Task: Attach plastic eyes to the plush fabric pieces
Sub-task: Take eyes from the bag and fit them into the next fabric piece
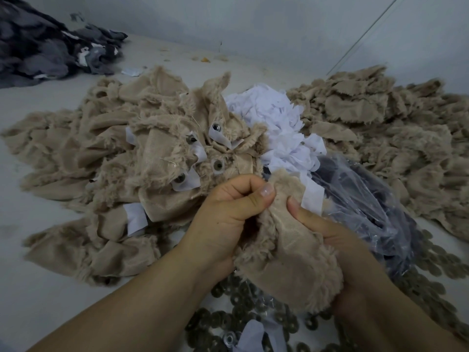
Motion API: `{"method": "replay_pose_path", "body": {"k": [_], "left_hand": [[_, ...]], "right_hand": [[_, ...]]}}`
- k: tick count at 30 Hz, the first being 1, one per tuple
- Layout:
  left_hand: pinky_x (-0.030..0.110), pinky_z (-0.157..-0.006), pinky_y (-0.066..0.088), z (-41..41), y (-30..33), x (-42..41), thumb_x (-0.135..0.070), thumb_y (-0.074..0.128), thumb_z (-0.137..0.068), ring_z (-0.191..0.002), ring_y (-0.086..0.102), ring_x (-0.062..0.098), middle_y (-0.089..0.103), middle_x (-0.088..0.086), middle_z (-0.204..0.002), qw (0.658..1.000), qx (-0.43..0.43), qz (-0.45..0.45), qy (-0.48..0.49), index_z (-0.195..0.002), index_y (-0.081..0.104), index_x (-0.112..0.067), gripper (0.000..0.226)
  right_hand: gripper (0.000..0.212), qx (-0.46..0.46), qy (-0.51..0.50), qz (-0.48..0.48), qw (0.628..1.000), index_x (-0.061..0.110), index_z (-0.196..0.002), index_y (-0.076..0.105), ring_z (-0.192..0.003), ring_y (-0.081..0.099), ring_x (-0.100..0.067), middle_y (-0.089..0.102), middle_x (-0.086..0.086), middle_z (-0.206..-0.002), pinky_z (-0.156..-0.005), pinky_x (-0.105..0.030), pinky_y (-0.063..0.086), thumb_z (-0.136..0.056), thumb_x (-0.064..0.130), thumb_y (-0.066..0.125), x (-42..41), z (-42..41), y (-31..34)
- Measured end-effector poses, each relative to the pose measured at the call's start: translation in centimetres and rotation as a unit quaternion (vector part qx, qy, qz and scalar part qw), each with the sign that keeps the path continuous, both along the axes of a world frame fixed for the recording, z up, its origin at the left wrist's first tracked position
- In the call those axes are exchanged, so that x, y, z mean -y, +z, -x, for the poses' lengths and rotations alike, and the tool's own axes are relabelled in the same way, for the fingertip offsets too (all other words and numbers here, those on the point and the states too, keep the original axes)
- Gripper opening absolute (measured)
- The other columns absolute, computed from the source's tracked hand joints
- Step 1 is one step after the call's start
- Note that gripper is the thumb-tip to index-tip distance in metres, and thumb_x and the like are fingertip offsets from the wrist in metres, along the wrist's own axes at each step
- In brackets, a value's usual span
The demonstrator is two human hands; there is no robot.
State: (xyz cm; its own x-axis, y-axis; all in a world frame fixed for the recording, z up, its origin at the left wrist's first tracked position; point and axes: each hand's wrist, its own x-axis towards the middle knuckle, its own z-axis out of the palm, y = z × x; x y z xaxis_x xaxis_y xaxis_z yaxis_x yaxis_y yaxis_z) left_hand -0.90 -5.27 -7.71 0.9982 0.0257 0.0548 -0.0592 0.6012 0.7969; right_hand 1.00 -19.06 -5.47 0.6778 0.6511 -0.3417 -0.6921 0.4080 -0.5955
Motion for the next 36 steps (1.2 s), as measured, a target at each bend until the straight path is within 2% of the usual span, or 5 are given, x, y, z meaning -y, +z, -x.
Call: {"method": "replay_pose_path", "body": {"k": [8,16,24,28,36], "left_hand": [[0.023,-0.056,0.05,0.1,0.1,0.1,-0.012,0.062,-0.08,-0.055,0.054,0.012,0.055,0.004,-0.059,1.0,0.012,-0.002,-0.004,-0.063,0.059,-0.01,0.017],[0.023,-0.056,0.051,0.1,0.1,-0.1,-0.014,0.064,-0.083,-0.056,0.058,0.013,0.056,0.005,-0.062,1.0,-0.001,0.014,0.01,-0.071,0.056,-0.007,0.016],[0.024,-0.06,0.052,-0.1,-0.2,-0.3,-0.021,0.066,-0.084,-0.061,0.058,0.013,0.06,0.004,-0.066,0.996,0.019,-0.08,0.038,-0.069,0.064,-0.014,0.017],[0.028,-0.062,0.043,-0.4,-0.6,-0.6,-0.014,0.067,-0.082,-0.061,0.047,0.017,0.052,0.007,-0.066,0.994,0.033,-0.092,0.042,-0.069,0.063,-0.012,0.014],[0.032,-0.057,0.031,-0.4,-0.7,-0.6,-0.032,0.067,-0.072,-0.06,0.033,0.023,0.038,0.009,-0.059,0.98,0.057,-0.177,0.071,-0.062,0.053,-0.003,0.033]], "right_hand": [[0.071,0.03,0.001,-0.017,0.999,0.005,-0.117,0.073,-0.102,0.073,-0.029,0.074,-0.016,-0.112,-0.077,-0.035,0.06,-0.052,0.02,0.097,0.1,-0.1,-0.9],[0.035,0.051,0.015,0.029,0.998,0.007,-0.112,0.075,-0.106,0.071,-0.033,0.072,-0.019,-0.118,-0.079,-0.039,0.06,-0.081,0.024,0.074,0.5,-0.6,-0.6],[0.053,0.051,0.006,0.031,0.998,0.011,-0.114,0.075,-0.115,0.068,-0.029,0.07,-0.015,-0.124,-0.095,-0.042,0.054,-0.084,0.052,0.063,0.6,-1.0,-0.3],[0.07,0.012,-0.046,0.04,0.998,0.012,-0.104,0.079,-0.105,0.072,-0.032,0.073,-0.015,-0.118,-0.083,-0.043,0.058,-0.093,0.067,0.038,0.9,-1.8,-0.2],[0.041,0.058,0.007,0.016,0.998,0.003,-0.105,0.077,-0.1,0.073,-0.03,0.072,-0.02,-0.115,-0.084,-0.04,0.061,-0.072,0.026,0.067,0.6,-1.7,-0.7]]}}
